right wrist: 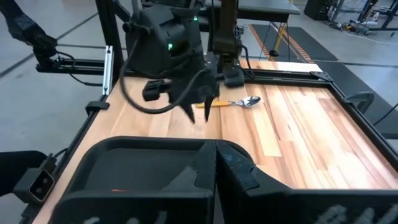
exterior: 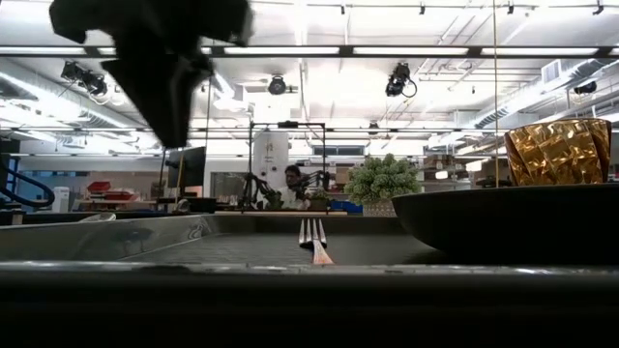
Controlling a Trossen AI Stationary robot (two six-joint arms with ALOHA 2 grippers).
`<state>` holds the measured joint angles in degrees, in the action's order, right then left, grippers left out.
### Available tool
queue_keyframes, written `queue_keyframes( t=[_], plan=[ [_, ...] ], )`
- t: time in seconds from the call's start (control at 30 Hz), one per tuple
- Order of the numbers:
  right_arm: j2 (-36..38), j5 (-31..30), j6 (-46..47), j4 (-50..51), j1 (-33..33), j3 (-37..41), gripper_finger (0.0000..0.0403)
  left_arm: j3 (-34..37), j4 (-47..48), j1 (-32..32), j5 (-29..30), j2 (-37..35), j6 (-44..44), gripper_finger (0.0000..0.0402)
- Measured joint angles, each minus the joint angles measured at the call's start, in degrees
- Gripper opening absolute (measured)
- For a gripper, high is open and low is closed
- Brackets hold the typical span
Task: Pick and place plate/cup/fork/spoon on tray
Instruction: Put the light yellow spoon to the left of the orange fork on the black serving tray
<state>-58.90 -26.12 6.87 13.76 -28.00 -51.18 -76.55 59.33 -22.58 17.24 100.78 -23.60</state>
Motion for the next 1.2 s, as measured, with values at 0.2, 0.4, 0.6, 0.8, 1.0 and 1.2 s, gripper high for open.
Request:
queue_keyframes(
  t=[0.2,0.4,0.6,0.8,1.0,1.2],
  plan=[
    [0.0,0.0,-0.6,-0.5,0.4,0.0,0.0012,0.6,5.9,-3.3,3.7,-2.0,-9.3,0.0128],
    [0.0,0.1,-0.9,-1.0,0.5,0.0,0.0012,9.5,-0.1,-4.3,3.9,-8.4,-13.8,0.0127],
    [0.0,0.2,-0.9,-1.2,0.5,0.0,0.0012,19.1,-4.2,-4.2,2.7,-15.2,-23.4,0.0127],
    [0.0,0.2,-1.1,-1.3,0.5,0.0,0.0012,26.9,-5.2,-3.9,2.8,-20.9,-38.0,0.0128],
    [0.0,0.2,-2.7,-0.8,1.2,0.0,0.0012,34.6,-5.3,-3.9,3.1,-27.1,-62.3,0.0128],
    [-0.1,0.2,-7.1,0.4,3.4,0.1,0.0012,37.5,-5.5,-3.9,1.0,-28.1,-78.7,0.0128]
  ],
)
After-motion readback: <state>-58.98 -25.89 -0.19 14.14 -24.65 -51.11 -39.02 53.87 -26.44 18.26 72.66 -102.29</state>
